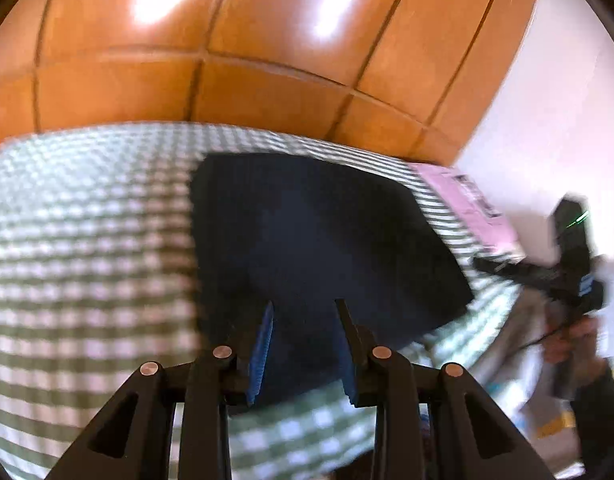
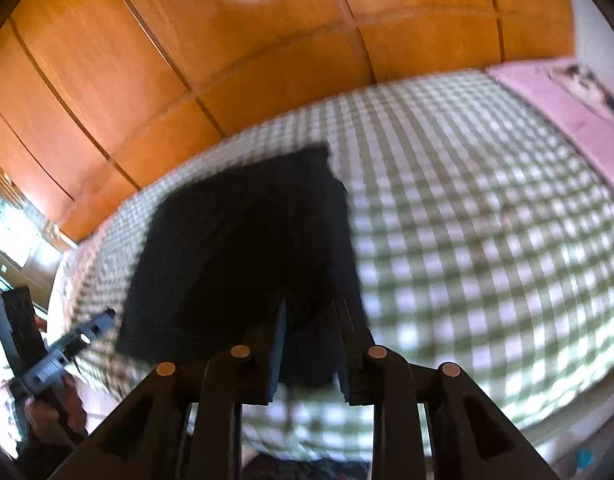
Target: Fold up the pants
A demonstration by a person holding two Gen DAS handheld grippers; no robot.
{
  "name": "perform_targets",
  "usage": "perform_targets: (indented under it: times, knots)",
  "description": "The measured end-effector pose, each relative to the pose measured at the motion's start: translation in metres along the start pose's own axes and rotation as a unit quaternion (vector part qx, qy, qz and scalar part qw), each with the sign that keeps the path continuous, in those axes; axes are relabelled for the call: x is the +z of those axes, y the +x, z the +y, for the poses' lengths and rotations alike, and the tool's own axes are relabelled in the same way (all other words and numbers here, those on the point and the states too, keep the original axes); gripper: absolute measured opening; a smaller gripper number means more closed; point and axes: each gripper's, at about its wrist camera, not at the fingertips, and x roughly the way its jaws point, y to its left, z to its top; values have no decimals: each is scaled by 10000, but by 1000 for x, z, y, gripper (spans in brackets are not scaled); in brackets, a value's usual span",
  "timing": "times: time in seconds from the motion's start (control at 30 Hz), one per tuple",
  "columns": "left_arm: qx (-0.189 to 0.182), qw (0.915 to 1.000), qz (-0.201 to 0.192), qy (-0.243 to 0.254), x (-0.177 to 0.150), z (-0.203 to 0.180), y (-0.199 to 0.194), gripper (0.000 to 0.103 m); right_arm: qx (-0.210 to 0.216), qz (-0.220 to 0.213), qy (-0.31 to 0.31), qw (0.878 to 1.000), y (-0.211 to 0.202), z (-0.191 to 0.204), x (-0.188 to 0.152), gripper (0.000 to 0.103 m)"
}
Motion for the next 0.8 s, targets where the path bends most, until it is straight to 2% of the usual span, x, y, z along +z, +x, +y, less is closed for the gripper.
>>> perform_targets:
  times: [0.03, 0.1, 0.27, 0.37, 0.6, 0.8]
  knots:
    - [327, 9994, -24, 76, 4, -3, 2, 31, 13, -88, -1, 10000, 0, 6, 5, 30]
    - [609, 9981, 11, 76, 10, -4, 7, 31, 21, -233, -77, 9997, 8, 21, 17, 36]
    - [777, 9969, 14, 79, 16, -5, 14, 31, -31, -290, -107, 9995, 44, 52, 44, 37]
    - [875, 9961, 64, 107, 18, -7, 17, 31, -279, -348, -193, 9988, 62, 62, 59, 37]
    - [870, 9957, 304, 45, 14, -5, 32, 31, -819, -273, -374, 9956, 97, 55, 73, 36]
    - [890, 9953, 372, 88, 10, -7, 43, 33, -1013, -302, -661, 9922, 126, 48, 75, 36]
